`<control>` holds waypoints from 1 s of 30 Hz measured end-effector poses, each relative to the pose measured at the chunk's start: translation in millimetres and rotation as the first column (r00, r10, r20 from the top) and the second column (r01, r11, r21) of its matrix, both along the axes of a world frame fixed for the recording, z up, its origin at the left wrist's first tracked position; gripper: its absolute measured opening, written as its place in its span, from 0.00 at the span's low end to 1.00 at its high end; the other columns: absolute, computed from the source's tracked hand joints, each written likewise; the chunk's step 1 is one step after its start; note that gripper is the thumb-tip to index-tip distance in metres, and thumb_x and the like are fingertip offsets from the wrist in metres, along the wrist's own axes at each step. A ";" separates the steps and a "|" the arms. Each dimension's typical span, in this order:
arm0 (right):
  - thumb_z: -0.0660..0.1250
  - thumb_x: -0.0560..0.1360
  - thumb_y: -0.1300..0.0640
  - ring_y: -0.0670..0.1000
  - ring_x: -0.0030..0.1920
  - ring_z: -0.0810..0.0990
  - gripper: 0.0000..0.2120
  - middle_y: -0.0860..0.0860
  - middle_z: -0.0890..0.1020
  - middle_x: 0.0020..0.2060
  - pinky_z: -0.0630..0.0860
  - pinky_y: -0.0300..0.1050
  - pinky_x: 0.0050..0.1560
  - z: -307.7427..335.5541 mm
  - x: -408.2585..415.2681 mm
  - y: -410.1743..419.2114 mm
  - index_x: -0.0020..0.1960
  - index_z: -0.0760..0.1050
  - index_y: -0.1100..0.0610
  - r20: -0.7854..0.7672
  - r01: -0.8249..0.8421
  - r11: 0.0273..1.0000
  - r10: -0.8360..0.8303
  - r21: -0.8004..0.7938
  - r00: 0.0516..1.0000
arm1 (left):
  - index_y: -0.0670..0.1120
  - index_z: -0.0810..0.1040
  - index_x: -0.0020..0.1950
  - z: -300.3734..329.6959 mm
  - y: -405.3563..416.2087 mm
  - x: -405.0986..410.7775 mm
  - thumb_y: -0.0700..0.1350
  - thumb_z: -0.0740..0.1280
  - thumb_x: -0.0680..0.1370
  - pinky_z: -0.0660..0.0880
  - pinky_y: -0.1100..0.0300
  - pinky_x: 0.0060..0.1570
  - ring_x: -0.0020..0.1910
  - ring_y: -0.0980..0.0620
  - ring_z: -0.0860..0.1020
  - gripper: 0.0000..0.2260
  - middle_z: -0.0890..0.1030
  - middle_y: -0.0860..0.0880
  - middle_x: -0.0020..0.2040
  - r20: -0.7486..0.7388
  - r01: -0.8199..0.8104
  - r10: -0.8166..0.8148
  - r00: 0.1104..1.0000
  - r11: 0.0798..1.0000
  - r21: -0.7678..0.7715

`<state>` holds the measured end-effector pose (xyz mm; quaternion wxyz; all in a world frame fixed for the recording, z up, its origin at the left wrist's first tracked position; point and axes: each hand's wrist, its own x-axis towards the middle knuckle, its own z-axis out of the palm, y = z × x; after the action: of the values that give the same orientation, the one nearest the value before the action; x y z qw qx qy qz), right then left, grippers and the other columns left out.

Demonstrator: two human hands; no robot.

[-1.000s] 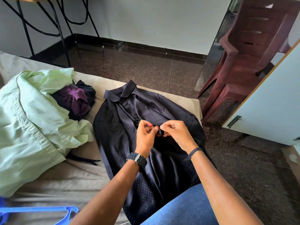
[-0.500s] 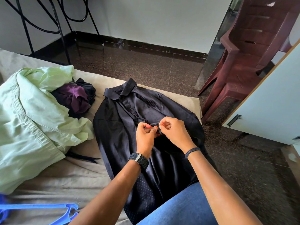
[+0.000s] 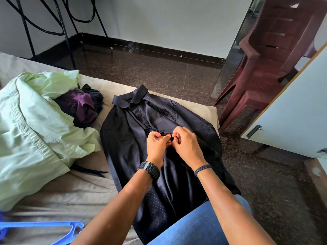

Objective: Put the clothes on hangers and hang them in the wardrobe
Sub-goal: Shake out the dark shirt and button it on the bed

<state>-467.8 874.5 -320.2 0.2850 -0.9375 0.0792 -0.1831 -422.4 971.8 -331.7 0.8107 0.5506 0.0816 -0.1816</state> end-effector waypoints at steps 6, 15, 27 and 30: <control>0.63 0.74 0.67 0.53 0.43 0.78 0.07 0.53 0.75 0.47 0.77 0.47 0.46 0.3 -2.8 -0.4 0.50 0.77 0.61 0.094 -0.006 1.000 0.009 -0.028 0.996 | 0.46 0.63 0.42 5.9 -0.2 5.4 0.29 0.64 0.75 0.76 0.66 0.30 0.26 0.55 0.77 0.15 0.78 0.42 0.36 0.029 0.006 -0.005 1.000 1.000 -0.030; 0.68 0.74 0.62 0.44 0.38 0.81 0.05 0.47 0.83 0.35 0.77 0.37 0.42 7.0 4.3 -9.8 0.42 0.82 0.57 -0.106 0.208 0.818 -0.179 0.536 0.978 | 0.46 0.61 0.43 2.1 -3.1 4.2 0.28 0.66 0.75 0.81 0.59 0.34 0.29 0.51 0.80 0.17 0.77 0.42 0.35 -0.058 -0.027 0.018 0.998 0.987 -0.156; 0.68 0.72 0.64 0.51 0.37 0.81 0.04 0.53 0.83 0.34 0.73 0.29 0.37 -5.9 -16.8 -37.3 0.42 0.81 0.58 -0.374 0.146 0.957 -0.043 0.250 0.926 | 0.47 0.76 0.44 -36.7 -1.6 31.2 0.33 0.62 0.78 0.77 0.60 0.43 0.38 0.53 0.76 0.11 0.79 0.49 0.39 0.112 0.190 -0.237 0.965 0.927 0.324; 0.67 0.73 0.66 0.49 0.43 0.81 0.08 0.52 0.84 0.41 0.74 0.34 0.49 -19.6 -30.0 -44.0 0.47 0.83 0.57 -0.416 0.136 0.981 -0.066 0.140 0.907 | 0.47 0.76 0.47 -42.9 0.6 23.1 0.39 0.69 0.75 0.76 0.56 0.51 0.43 0.52 0.77 0.04 0.79 0.49 0.43 0.178 0.177 -0.334 0.925 0.798 0.576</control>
<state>-497.9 830.5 -339.8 0.3291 -0.9227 0.2006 0.0099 -399.2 972.4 -374.5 0.5888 0.7854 -0.0572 -0.1822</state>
